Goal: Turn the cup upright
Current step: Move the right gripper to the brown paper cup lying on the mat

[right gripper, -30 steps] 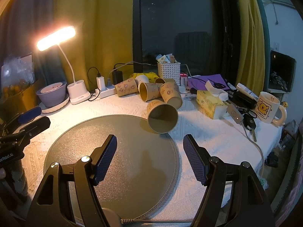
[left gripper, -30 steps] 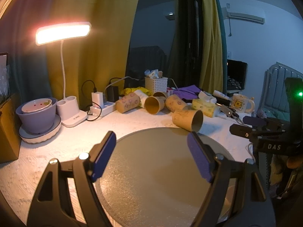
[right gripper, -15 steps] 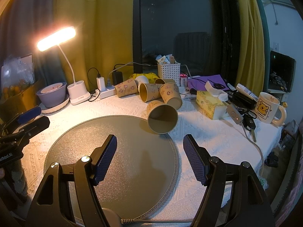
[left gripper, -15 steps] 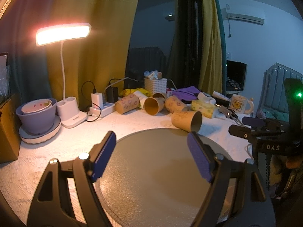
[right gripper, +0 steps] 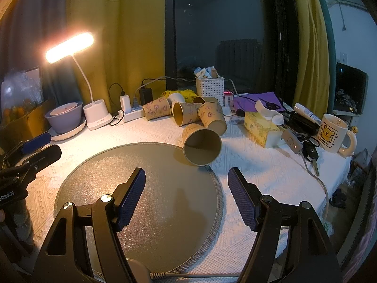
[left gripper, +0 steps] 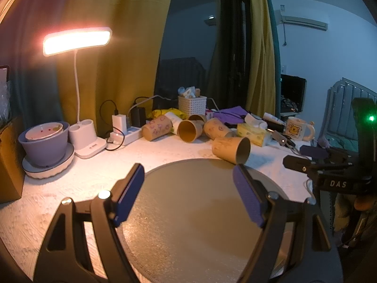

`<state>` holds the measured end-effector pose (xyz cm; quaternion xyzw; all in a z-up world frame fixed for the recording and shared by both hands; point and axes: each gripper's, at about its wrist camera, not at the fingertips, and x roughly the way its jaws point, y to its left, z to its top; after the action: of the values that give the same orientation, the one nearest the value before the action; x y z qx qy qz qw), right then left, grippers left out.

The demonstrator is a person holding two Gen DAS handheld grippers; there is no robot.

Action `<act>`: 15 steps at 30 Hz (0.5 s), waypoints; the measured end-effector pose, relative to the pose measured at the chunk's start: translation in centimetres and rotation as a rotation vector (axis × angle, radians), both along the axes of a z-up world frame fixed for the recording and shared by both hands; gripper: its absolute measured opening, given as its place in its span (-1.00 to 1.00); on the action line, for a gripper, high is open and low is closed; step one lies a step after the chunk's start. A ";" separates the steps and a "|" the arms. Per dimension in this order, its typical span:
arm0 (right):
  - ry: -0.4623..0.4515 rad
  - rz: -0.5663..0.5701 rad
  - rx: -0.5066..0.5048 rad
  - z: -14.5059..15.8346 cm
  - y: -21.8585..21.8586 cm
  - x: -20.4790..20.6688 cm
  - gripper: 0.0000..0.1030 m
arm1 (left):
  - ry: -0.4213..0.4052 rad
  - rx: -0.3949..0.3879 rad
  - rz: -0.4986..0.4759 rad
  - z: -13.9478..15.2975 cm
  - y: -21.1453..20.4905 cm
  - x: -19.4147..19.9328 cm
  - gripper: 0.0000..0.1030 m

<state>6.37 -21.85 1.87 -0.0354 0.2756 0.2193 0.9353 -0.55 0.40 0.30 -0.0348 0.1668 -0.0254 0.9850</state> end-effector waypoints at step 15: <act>0.061 -0.034 0.012 -2.0 -2.9 4.4 0.47 | 0.098 -0.030 -0.018 -1.3 -0.8 1.7 0.53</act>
<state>10.77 -24.77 -0.08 -0.0183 0.3034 0.2058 0.9302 1.20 -0.42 -0.96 -0.0492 0.2147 -0.0352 0.9748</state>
